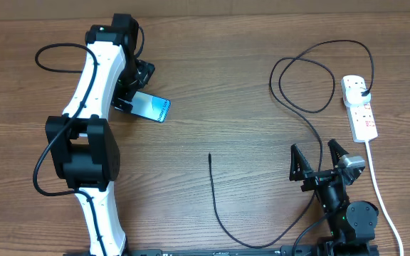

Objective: Plug charger to phone and switch on socket
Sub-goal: 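Lower the left gripper onto the phone's top edge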

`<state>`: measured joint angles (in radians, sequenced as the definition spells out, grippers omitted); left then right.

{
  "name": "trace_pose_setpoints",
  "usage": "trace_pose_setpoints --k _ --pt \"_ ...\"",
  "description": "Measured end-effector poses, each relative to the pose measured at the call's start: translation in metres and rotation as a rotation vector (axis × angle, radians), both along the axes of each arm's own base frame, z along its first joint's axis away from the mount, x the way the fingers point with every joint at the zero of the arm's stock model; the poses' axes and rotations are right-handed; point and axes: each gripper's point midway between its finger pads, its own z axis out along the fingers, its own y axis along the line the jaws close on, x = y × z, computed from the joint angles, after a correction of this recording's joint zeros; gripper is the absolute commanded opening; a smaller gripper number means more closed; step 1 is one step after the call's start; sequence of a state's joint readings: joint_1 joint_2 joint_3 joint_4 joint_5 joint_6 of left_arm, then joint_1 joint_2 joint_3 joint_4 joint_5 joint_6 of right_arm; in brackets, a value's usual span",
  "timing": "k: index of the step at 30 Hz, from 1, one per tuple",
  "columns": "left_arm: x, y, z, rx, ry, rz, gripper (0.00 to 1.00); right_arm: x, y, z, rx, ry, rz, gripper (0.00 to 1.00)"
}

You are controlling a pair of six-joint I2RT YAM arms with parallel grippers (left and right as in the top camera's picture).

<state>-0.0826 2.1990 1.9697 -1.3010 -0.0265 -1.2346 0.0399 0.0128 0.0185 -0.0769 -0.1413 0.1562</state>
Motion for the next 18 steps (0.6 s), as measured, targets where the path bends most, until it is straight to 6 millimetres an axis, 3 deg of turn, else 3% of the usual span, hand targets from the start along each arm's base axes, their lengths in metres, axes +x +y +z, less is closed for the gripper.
trace_pose_setpoints --k 13,18 --pt "0.001 0.0 -0.009 0.0 0.002 0.006 1.0 0.0 0.0 0.0 0.0 0.0 0.0 1.0" --pt "0.0 -0.002 -0.031 -0.01 0.047 0.005 1.0 0.0 0.0 0.0 0.0 0.0 0.0 1.0"
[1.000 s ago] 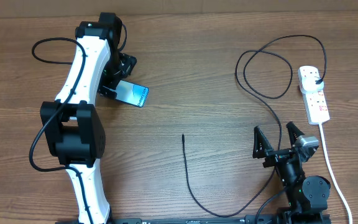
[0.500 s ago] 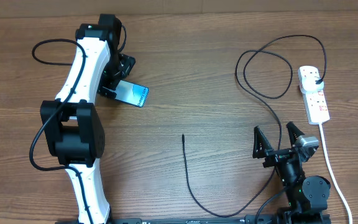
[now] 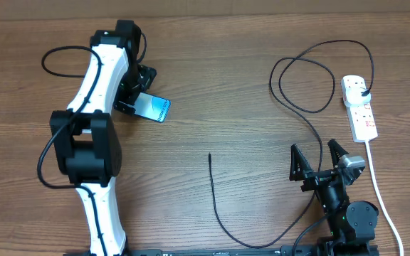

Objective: Plug charger to phone and switch on socket
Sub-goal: 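Lower the left gripper onto the phone's top edge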

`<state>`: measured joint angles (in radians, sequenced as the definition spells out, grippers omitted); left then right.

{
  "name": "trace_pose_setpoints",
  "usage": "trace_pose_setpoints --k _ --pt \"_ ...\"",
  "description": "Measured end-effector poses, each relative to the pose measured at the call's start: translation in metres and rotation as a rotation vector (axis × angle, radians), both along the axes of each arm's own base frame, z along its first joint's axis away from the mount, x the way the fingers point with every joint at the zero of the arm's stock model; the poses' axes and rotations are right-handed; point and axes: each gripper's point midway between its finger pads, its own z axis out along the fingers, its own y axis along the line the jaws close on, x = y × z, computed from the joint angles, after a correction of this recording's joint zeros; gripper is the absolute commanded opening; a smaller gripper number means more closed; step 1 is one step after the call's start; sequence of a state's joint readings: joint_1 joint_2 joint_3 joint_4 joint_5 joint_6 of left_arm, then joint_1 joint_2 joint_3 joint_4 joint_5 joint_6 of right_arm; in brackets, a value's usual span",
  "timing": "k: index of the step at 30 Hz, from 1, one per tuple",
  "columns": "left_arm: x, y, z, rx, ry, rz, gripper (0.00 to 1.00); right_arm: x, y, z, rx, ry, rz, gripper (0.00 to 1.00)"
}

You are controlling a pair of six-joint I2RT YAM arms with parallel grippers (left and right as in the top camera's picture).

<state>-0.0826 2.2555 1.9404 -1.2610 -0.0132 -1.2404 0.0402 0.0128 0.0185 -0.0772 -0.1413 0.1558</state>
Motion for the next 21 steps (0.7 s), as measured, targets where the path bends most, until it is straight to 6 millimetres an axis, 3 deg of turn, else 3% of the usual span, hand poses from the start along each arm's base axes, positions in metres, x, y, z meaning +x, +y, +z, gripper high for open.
trace_pose_setpoints --k 6,13,21 --pt "0.001 -0.007 -0.03 -0.037 0.043 0.001 1.0 0.0 0.0 0.0 0.0 -0.001 0.0 1.0" --pt "0.008 -0.009 -0.032 -0.047 0.017 -0.008 1.0 0.0 0.0 0.0 0.0 -0.001 0.0 1.0" --pt "0.007 0.003 -0.032 -0.05 0.024 -0.015 1.0 0.0 0.0 0.0 0.0 -0.001 -0.001 1.0"
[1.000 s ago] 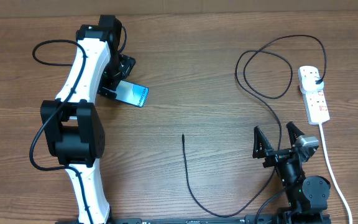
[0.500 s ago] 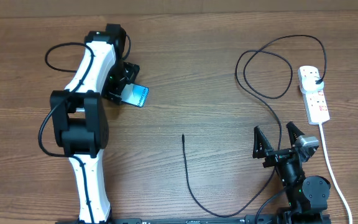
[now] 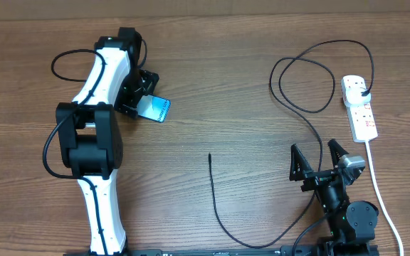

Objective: Plug charger to phone and switch on socket
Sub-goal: 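Lower the left gripper onto the phone's top edge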

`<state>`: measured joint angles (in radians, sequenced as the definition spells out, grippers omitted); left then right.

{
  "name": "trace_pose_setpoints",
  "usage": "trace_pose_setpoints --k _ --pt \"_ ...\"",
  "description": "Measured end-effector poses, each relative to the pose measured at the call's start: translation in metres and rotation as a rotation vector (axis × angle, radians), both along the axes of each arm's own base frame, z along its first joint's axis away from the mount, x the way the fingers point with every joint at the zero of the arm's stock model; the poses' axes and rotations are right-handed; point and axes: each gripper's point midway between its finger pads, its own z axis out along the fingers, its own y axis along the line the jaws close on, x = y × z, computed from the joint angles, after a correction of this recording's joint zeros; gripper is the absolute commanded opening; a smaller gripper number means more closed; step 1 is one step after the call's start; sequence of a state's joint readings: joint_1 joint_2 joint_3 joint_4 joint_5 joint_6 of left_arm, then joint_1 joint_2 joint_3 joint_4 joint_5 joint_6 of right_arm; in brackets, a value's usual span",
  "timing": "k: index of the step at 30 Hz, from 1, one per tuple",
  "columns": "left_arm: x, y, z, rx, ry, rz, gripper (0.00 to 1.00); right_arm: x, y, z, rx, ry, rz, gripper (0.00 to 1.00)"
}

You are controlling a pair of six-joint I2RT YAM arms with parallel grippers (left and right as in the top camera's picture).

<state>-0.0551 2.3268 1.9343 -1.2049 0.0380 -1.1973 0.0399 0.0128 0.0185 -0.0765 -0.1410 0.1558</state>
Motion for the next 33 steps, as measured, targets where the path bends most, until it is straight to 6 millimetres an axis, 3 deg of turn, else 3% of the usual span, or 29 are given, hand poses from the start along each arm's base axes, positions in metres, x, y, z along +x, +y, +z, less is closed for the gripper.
trace_pose_setpoints --k 7,33 --pt "-0.001 0.01 0.0 -0.004 0.005 0.02 1.0 0.0 0.0 0.0 0.0 0.0 0.0 1.0" --pt "0.006 0.008 -0.013 -0.009 -0.03 0.019 1.0 0.0 0.0 0.0 0.0 0.0 0.001 1.0"
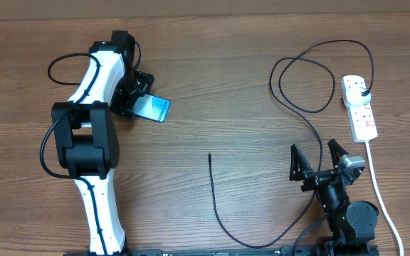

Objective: Plug charger to phone and switch on socket
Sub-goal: 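Lower the left gripper onto the phone's top edge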

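Note:
The phone [155, 109], its blue screen facing up, lies at the table's upper left. My left gripper [137, 104] is at the phone's left end and looks shut on it, though the arm hides the contact. The black charger cable [216, 206] runs from its free tip [210, 155] in mid-table down and round to the right, then loops up to a plug in the white socket strip [360, 110] at the right edge. My right gripper [316, 162] stands open near the front right, holding nothing, with the cable passing close by it.
The strip's white lead [379, 195] runs down the right side past the right arm's base. The left arm [95, 135] stretches from the front edge up to the phone. A black cable loop [59, 67] hangs off its upper link.
The left arm's upper part has shifted slightly to the left. The phone stays at nearly the same spot in the gripper. The right arm, charger cable and socket strip have not moved.
Throughout, my left gripper stayed at the phone's left end in the upper left. The arm leaned a little rightward over the first three moments and has now come slightly back. The right gripper stayed open and still, and the cable tip has lain untouched in mid-table.

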`<state>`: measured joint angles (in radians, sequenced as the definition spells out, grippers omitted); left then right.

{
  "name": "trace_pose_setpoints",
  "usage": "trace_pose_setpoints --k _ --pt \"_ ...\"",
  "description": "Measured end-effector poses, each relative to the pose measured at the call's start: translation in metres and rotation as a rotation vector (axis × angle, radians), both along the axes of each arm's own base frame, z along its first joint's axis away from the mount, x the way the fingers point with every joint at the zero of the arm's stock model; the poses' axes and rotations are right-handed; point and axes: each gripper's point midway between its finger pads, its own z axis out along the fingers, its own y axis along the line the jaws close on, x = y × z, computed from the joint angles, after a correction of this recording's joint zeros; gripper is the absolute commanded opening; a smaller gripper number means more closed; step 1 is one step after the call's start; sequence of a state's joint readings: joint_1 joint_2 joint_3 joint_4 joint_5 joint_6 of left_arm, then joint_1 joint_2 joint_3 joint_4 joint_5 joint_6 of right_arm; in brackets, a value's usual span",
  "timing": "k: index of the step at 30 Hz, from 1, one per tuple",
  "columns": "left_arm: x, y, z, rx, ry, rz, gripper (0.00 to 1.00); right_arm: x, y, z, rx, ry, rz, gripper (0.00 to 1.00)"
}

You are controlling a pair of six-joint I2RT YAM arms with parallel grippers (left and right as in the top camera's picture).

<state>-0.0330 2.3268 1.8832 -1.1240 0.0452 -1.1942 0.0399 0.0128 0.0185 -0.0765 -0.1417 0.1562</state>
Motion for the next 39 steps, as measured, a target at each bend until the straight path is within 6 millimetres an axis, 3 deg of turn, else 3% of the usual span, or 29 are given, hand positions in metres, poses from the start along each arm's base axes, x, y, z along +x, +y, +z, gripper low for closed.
trace_pose_setpoints --k 16,39 --pt "0.007 -0.014 -0.002 0.02 -0.034 -0.037 1.0 0.0 0.0 0.0 0.0 0.0 0.0 1.0" --pt "0.001 -0.011 -0.008 0.033 -0.017 -0.035 1.0 0.0 0.0 0.0 0.0 0.0 0.0 1.0"
